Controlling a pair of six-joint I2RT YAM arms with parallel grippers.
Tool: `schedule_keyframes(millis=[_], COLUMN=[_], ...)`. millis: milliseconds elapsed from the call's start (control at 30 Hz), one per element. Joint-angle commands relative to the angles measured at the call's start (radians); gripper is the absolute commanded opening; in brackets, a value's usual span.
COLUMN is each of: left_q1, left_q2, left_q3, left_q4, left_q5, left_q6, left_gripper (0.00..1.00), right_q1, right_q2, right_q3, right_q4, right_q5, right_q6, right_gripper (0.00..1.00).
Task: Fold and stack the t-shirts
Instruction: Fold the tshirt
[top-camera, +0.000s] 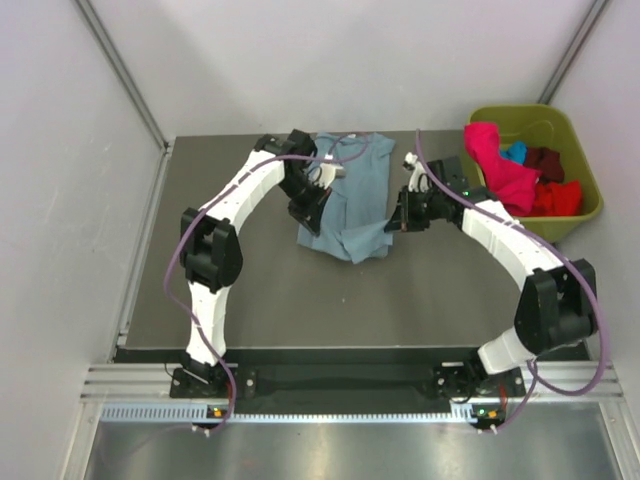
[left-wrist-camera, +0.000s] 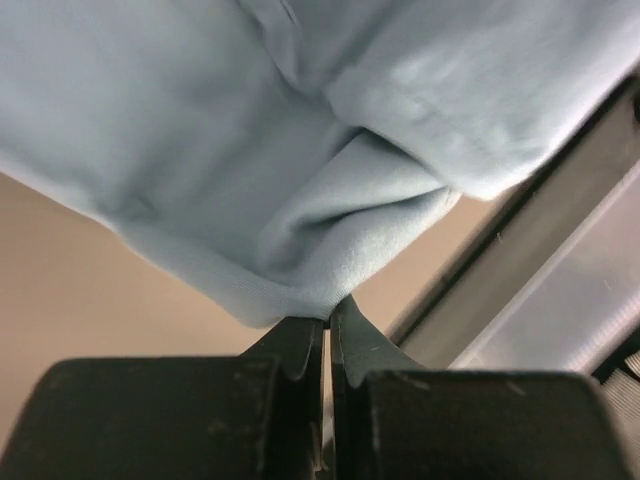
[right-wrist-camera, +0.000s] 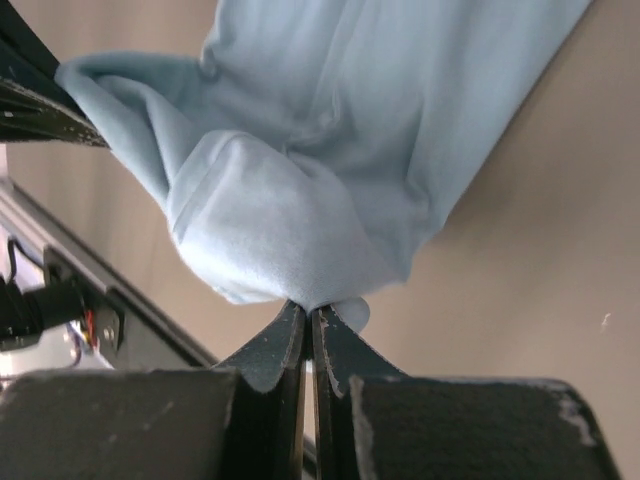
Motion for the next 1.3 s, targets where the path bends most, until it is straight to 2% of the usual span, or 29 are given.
schedule_keyframes(millis=[0,367,767,967,1267], left_q1=[0.034,0.137,0.143,0.178,0.192], left_q2=[0.084,0.267,0.359,0.394,0.434], left_q3=[0.145,0.408,0.434,0.432,0.432], left_q4=[-0.081,-0.073,0.155,0.299,0.502], left_q5=[0.002,0.006,-0.076,-0.098,-0.118], left_q6=[0.053,0.078,0.056,-0.023,-0.111], left_gripper=[0.00,0.00,0.00,0.00,0.00], right_q1=[-0.021,-0.053,-0.099,-0.101,-0.099], right_q2=[0.079,0.300,0.466,0.535,0.576], right_q3=[0.131,0.374,0.451,0.526,0.535], right_q4=[0.038,0.027,0.073,0.079,0.102], right_q5=[-0.003,0.029,0.002,0.013,0.029], right_q6=[-0.027,-0.065,-0.053,-0.064,-0.079], right_gripper=[0.00,0.00,0.00,0.00,0.00])
